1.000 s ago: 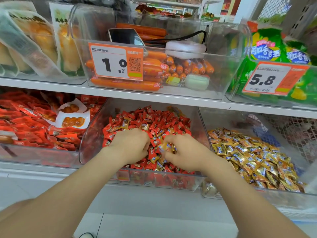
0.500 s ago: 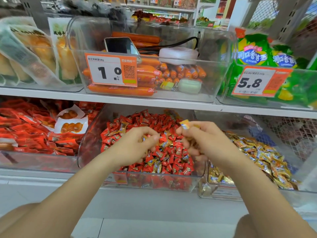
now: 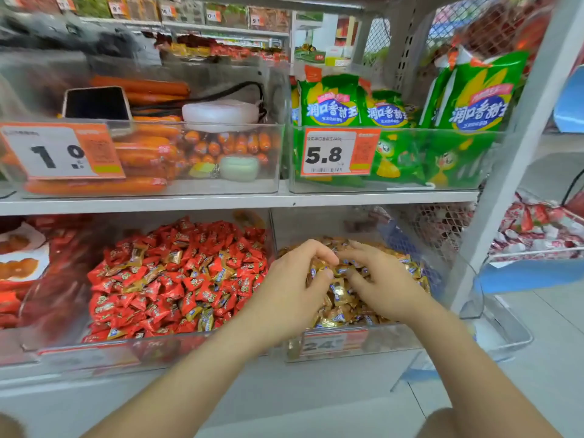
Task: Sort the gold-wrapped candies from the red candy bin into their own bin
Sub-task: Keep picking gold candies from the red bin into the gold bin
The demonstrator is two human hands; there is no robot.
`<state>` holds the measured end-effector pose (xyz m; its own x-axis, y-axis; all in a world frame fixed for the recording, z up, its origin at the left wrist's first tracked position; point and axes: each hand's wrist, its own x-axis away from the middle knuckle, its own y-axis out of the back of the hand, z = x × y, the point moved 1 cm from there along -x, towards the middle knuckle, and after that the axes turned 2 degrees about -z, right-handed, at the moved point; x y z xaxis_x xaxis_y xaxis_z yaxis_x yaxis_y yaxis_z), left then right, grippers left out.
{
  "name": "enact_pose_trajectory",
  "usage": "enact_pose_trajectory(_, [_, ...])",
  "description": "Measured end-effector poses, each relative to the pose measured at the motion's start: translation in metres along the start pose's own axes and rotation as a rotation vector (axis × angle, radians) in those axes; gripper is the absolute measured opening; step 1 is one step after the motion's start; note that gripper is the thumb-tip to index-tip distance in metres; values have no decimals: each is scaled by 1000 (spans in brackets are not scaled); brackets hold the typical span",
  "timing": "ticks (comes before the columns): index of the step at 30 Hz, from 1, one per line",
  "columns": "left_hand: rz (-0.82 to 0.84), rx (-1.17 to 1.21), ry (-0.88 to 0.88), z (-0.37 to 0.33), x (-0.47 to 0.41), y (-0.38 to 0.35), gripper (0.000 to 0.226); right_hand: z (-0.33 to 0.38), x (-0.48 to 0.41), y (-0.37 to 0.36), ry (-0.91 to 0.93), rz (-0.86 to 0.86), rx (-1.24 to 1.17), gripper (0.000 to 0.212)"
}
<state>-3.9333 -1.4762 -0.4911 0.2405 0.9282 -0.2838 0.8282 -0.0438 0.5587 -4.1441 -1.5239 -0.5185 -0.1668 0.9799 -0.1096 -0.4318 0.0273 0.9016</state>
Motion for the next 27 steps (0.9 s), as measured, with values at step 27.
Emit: enact_pose_trajectory(27, [21, -970, 612, 125, 77, 183, 27, 191, 0, -71, 441, 151, 30, 32])
